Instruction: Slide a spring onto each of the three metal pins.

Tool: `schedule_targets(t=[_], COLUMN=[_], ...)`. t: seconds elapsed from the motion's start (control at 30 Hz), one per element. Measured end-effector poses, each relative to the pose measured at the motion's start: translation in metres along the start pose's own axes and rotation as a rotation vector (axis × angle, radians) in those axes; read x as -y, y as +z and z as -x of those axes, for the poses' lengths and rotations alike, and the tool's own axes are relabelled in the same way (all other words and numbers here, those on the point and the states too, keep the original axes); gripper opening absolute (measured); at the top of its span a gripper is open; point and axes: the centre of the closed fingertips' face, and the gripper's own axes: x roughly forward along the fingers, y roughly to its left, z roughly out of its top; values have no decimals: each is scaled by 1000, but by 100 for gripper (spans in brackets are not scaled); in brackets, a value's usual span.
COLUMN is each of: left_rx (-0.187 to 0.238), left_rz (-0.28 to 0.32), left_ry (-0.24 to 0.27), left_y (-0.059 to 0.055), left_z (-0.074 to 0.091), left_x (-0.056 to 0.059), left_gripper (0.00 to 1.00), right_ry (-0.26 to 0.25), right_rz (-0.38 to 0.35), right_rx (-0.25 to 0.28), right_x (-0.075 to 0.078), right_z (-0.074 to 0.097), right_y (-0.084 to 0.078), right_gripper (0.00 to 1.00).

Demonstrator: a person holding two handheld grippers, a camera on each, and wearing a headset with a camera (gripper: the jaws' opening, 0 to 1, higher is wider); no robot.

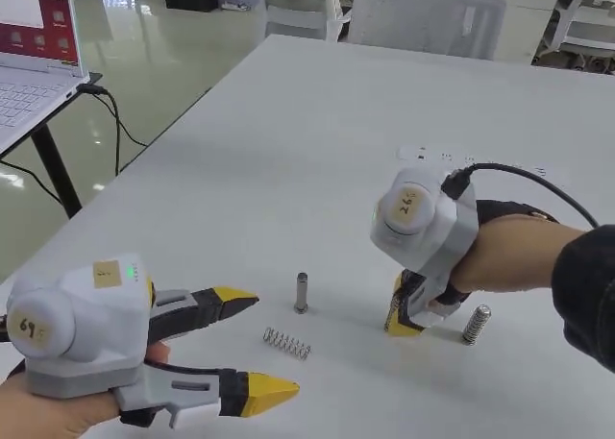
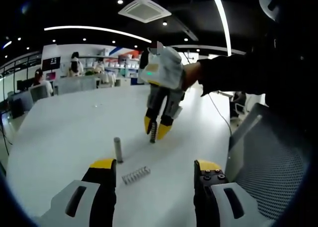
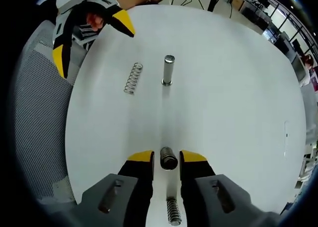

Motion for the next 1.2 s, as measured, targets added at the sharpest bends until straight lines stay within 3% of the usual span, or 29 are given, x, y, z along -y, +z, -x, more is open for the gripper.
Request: schedule_targets(t=[0.17,0.57,0.8,1.2], left_rx=[1,0,-1,-9], left_rz=[-2,-2,-5,-10], left_ry=[-2,-1,1,-1], left_y=[1,-1,-1,-2], left_z=[0,1,2,2], left_x=[1,1,1,2], left_gripper=[58,58,58,58], right_ry=[-6,-41,-25,12], right_rz=[0,45,68,80], right_rx=[7,43,87,127], right_x=[0,-1,-11,-33], right_z=[1,13,17,11], right_y=[1,21,44,68], right_gripper=[22,27,26,23])
